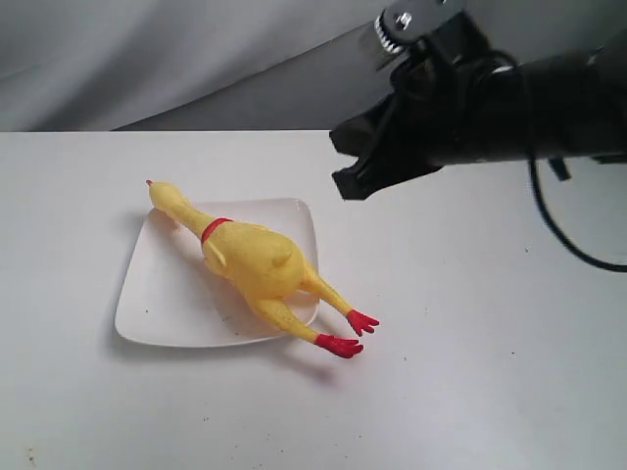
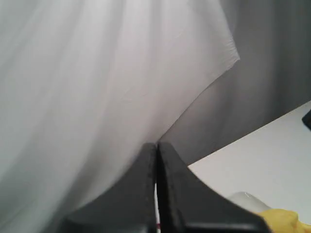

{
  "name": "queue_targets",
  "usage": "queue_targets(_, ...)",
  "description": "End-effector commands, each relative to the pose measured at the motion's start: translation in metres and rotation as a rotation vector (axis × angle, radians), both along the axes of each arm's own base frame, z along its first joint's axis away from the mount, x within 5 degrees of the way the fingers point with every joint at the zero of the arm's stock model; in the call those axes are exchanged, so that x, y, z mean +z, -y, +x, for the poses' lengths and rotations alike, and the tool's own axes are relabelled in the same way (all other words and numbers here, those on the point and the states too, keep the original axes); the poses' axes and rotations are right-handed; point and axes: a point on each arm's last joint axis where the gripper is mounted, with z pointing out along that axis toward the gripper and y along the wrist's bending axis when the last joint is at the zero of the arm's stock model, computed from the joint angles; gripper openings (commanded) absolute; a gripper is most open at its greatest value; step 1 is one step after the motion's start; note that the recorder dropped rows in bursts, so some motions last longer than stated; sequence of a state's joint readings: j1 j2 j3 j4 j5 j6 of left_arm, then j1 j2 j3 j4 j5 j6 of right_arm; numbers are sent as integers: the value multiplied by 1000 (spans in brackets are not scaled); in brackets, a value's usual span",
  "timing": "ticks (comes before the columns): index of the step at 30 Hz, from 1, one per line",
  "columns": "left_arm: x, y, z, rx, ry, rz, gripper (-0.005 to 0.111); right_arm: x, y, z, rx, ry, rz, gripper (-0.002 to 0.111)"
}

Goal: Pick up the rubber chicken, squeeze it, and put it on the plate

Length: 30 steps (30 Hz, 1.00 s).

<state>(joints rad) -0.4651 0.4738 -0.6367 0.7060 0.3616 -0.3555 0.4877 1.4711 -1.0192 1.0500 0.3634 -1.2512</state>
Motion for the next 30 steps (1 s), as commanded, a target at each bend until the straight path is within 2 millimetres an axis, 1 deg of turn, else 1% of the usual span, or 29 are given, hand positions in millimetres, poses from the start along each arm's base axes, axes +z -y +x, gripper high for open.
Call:
queue_targets(1, -4, -19, -29, 45, -70, -157, 0, 37, 18, -34, 3, 115, 41, 0)
queue_targets(5, -7, -34, -59, 47, -56, -261, 0, 52, 40, -67, -22, 222, 46, 0)
queue_targets(8, -9, -42, -82, 5, -15, -356, 0, 57, 56, -93, -46, 294, 64, 0)
queue_targets(11, -14, -49, -101, -35, 5, -438, 0, 62, 74, -122, -72, 372, 100, 0)
queue_targets(15, -19, -50, -103, -22, -58, -447, 0, 71, 98, -160, -123, 489, 186, 0)
queue_targets(22, -26, -44, -102, -56, -133, -488, 0, 93, 138, -227, -196, 681, 453, 0)
queue_targets(26, -26, -44, -102, -56, -133, -488, 0, 99, 152, -251, -197, 761, 523, 0)
queue_targets(30, -26, -45, -102, -52, -130, -483, 0, 100, 158, -263, -192, 799, 551, 0)
